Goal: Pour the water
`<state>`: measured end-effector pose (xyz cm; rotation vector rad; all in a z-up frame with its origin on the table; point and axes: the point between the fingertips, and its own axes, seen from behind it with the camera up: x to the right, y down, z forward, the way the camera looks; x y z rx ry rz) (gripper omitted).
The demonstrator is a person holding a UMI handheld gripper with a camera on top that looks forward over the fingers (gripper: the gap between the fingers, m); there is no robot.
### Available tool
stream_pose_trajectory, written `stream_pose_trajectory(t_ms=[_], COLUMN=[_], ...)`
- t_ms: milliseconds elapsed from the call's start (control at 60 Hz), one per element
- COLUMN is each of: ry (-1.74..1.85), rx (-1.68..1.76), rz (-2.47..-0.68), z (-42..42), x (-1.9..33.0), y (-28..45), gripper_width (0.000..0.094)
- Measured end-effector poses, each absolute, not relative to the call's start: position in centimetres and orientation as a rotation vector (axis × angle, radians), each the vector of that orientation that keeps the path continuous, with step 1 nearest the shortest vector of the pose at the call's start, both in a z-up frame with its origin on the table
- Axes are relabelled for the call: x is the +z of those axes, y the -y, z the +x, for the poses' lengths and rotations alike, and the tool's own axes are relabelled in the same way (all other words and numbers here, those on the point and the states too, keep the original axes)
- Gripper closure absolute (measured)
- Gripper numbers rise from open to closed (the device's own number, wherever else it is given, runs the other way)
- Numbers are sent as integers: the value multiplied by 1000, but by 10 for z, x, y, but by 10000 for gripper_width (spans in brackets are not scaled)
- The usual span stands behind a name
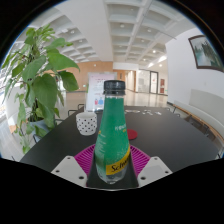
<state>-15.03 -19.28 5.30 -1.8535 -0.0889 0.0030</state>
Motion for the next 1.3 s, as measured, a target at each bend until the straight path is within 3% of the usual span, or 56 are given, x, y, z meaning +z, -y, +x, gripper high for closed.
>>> stream_pose_trajectory(t_ms=[150, 400, 633, 783, 900, 1033, 1167, 1300], ry=[78, 37, 189, 547, 860, 1190, 1480, 1597], rx=[-11, -289, -838, -1209, -1465, -1605, -1712, -1744], rz=[-1832, -1770, -1592, -1306, -987, -658, -287, -157], z=[-145, -49, 47, 9, -63, -147, -214, -238], x=[55, 99, 213, 293, 325, 307, 263, 230], y=[192, 167, 90, 34, -3, -33, -43, -49], gripper_width=[515, 532, 532, 531, 530, 533, 531, 532])
